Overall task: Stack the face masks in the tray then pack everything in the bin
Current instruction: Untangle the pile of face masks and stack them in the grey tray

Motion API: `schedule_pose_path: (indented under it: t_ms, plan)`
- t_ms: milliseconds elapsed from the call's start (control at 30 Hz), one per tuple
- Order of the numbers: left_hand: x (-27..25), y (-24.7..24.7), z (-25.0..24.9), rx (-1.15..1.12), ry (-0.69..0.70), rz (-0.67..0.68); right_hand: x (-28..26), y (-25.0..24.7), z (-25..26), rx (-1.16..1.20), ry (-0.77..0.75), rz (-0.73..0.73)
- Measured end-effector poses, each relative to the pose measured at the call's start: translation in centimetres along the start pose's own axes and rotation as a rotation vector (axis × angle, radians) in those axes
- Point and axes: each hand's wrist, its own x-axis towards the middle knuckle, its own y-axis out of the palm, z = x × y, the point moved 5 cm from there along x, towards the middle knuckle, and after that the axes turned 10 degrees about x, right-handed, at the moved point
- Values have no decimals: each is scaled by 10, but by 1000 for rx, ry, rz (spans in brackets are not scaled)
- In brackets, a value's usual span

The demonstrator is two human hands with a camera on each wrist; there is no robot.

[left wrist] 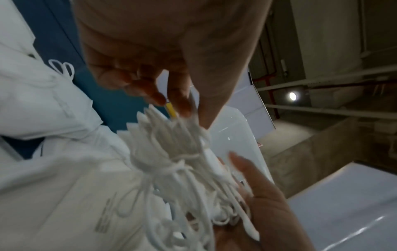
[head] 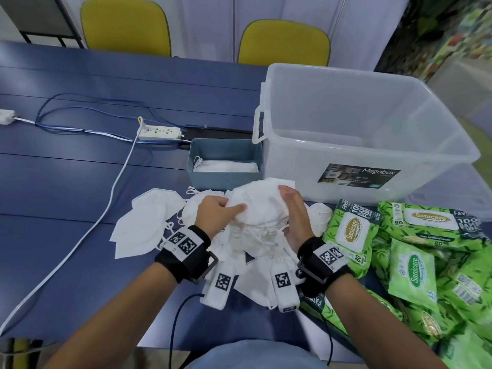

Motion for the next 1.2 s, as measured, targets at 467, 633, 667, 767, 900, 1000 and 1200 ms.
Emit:
schedule_pose_path:
  t_ms: [467,633,667,767,900,1000,1200]
  plan:
    - [-7,5,-12,651,649,62,-15,54,7,-1344,-218,523]
    - [-3,7,6,710,529,50,-18,75,-8,-1312,-303,624]
    - [-1,4,13,653,483,65,-15,73,-9,-1217,-298,593]
    - [7,-6,39,514,360,114,-7,55,-3,-951,-292,462]
    - [14,-15,66,437,244,106,3,19,-10,-867,-171,416]
    - [16,-11,75,452,191,80,6,11,-39,-1078,-89,492]
    - [9,5,72,782,399,-44,5,46,-75,-1059,-182,414]
